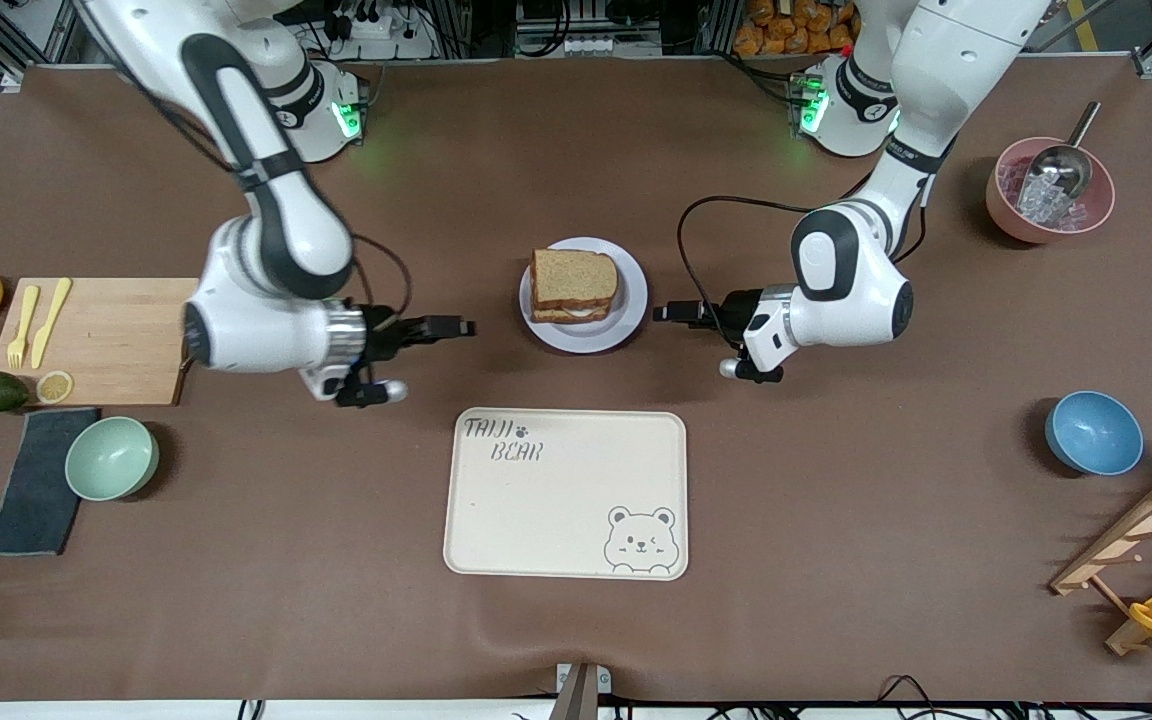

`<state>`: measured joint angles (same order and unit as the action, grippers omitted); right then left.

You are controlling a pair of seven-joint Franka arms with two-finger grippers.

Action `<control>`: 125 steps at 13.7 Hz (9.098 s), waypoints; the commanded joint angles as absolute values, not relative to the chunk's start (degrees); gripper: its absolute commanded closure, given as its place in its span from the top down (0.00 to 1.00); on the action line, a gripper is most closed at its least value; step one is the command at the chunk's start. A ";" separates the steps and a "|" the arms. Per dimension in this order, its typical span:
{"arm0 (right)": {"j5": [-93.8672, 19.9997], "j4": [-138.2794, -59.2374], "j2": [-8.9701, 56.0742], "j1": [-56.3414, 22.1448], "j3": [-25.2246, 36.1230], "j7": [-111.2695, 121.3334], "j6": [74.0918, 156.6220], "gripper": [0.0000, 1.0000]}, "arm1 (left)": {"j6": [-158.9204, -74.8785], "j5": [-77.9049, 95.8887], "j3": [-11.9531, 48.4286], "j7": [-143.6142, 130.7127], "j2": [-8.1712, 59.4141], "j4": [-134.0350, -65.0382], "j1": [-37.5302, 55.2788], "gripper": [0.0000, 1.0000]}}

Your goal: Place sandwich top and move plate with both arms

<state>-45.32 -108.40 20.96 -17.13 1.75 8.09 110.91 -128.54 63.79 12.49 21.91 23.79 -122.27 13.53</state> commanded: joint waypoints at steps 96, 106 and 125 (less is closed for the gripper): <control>-1.85 -89.82 1.40 -0.97 5.45 10.11 89.38 1.00 | -160.14 124.72 8.09 46.85 52.30 -83.85 28.65 0.37; -1.85 -89.47 1.49 -1.05 5.45 10.11 89.12 1.00 | -166.27 124.01 8.09 46.49 49.57 -84.64 27.95 1.00; -1.85 -89.56 1.50 -0.97 5.45 10.11 89.12 1.00 | -185.80 115.76 8.35 48.87 34.73 -98.95 24.61 1.00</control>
